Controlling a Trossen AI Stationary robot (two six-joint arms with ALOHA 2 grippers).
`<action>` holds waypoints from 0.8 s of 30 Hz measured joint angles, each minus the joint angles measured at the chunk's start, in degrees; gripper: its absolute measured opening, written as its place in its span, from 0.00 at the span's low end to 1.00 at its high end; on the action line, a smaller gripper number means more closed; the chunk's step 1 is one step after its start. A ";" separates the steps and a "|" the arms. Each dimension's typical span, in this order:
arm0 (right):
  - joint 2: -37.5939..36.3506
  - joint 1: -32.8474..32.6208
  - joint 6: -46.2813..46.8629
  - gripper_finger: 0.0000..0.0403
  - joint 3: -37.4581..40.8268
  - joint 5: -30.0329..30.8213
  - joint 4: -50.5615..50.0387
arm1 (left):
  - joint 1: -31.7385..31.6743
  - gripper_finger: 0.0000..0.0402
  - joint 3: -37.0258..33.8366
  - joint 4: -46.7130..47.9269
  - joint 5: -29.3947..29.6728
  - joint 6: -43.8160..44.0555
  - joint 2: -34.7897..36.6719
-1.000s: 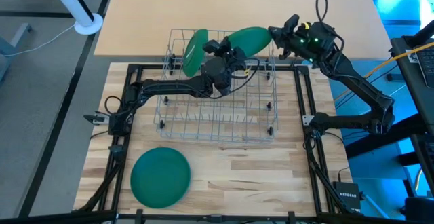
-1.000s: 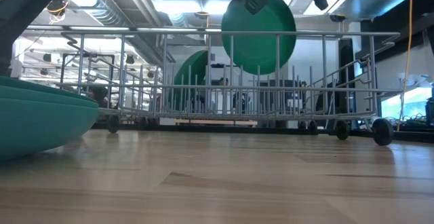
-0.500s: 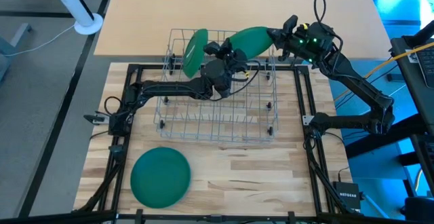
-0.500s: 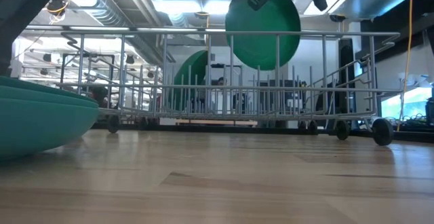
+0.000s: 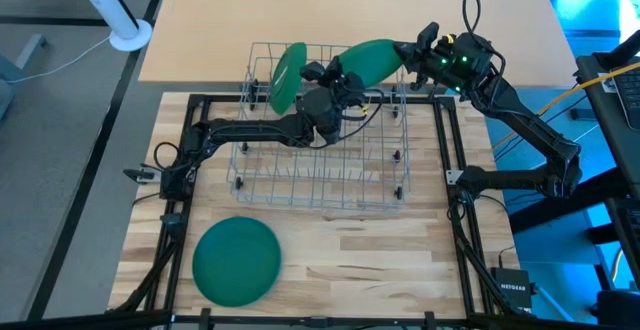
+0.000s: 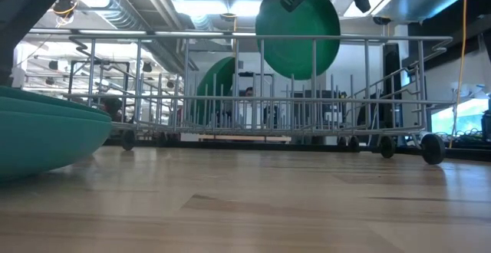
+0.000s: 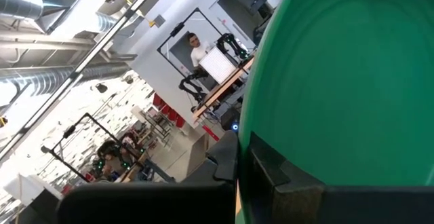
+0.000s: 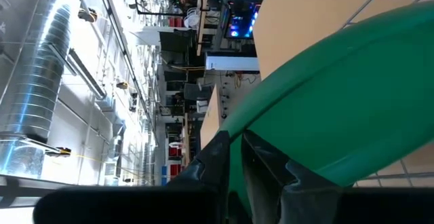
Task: Sort dishes
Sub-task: Put the right green plate in the dish rack
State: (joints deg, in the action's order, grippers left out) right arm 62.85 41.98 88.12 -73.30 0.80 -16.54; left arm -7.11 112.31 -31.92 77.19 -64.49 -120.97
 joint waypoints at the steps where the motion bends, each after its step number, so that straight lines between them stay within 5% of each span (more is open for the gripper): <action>1: 0.00 0.02 -0.02 0.11 0.00 0.00 0.01 | 0.00 0.00 0.00 0.03 -0.02 0.00 0.00; 24: 0.00 0.04 9.18 0.11 0.00 2.06 0.01 | 2.10 0.00 0.00 -0.06 -1.67 1.51 0.00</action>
State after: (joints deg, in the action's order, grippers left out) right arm 62.85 42.02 97.30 -73.30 2.86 -16.53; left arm -5.01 112.31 -31.99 75.52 -62.98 -120.97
